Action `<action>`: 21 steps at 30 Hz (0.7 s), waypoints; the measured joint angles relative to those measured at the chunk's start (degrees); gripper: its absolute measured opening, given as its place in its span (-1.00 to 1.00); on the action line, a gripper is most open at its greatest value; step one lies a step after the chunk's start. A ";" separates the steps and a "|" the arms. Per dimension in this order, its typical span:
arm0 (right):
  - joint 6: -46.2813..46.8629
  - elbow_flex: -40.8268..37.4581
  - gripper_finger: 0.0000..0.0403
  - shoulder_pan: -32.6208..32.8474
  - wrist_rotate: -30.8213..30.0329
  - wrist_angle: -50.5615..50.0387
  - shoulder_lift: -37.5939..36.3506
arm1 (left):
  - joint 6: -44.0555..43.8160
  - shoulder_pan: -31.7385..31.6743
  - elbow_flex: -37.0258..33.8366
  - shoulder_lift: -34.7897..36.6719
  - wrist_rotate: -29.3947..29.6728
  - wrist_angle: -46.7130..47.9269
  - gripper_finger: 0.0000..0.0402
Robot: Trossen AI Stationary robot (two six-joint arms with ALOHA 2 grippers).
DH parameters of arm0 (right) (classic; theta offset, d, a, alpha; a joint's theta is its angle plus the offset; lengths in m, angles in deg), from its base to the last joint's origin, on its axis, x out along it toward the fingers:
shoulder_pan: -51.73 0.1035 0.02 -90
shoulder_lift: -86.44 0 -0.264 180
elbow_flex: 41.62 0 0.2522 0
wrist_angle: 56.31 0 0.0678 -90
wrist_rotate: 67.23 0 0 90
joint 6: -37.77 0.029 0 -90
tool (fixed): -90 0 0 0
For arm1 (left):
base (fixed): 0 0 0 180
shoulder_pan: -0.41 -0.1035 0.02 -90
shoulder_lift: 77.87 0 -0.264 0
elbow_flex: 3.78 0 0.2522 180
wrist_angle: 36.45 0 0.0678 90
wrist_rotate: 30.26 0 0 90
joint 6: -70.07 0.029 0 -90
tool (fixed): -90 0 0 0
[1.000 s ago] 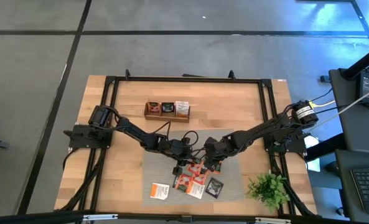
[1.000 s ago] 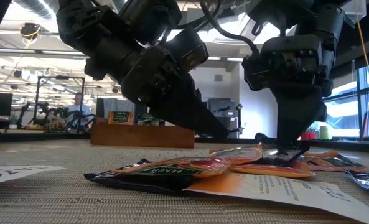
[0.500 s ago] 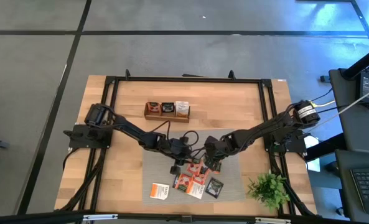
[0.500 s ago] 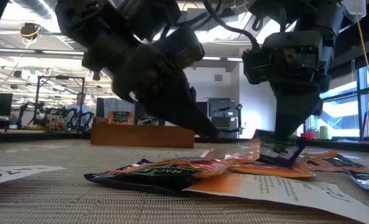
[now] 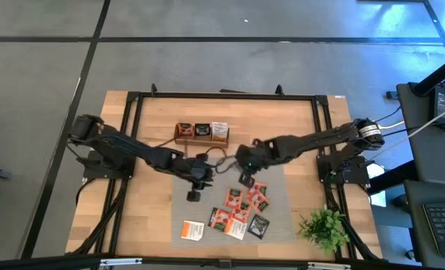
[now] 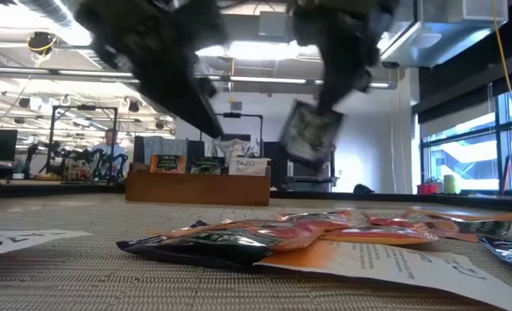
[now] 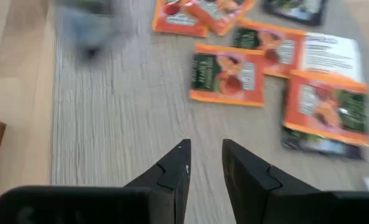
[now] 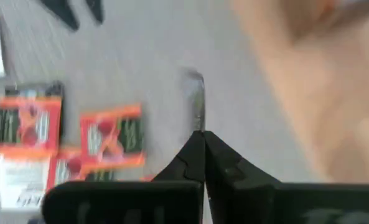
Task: Pick & Place Tea
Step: Put the purple tea bag into the middle section of the wooden organizer
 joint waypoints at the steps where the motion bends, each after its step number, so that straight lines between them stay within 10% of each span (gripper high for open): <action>1: -1.51 1.38 -0.99 -0.65 -1.34 -0.72 0.00 | -0.50 0.39 -1.51 1.95 0.48 -0.47 -0.56; 21: -32.61 31.69 -1.00 -16.32 -0.16 0.38 19.00 | -11.55 2.67 -20.62 34.39 9.87 -6.02 -0.56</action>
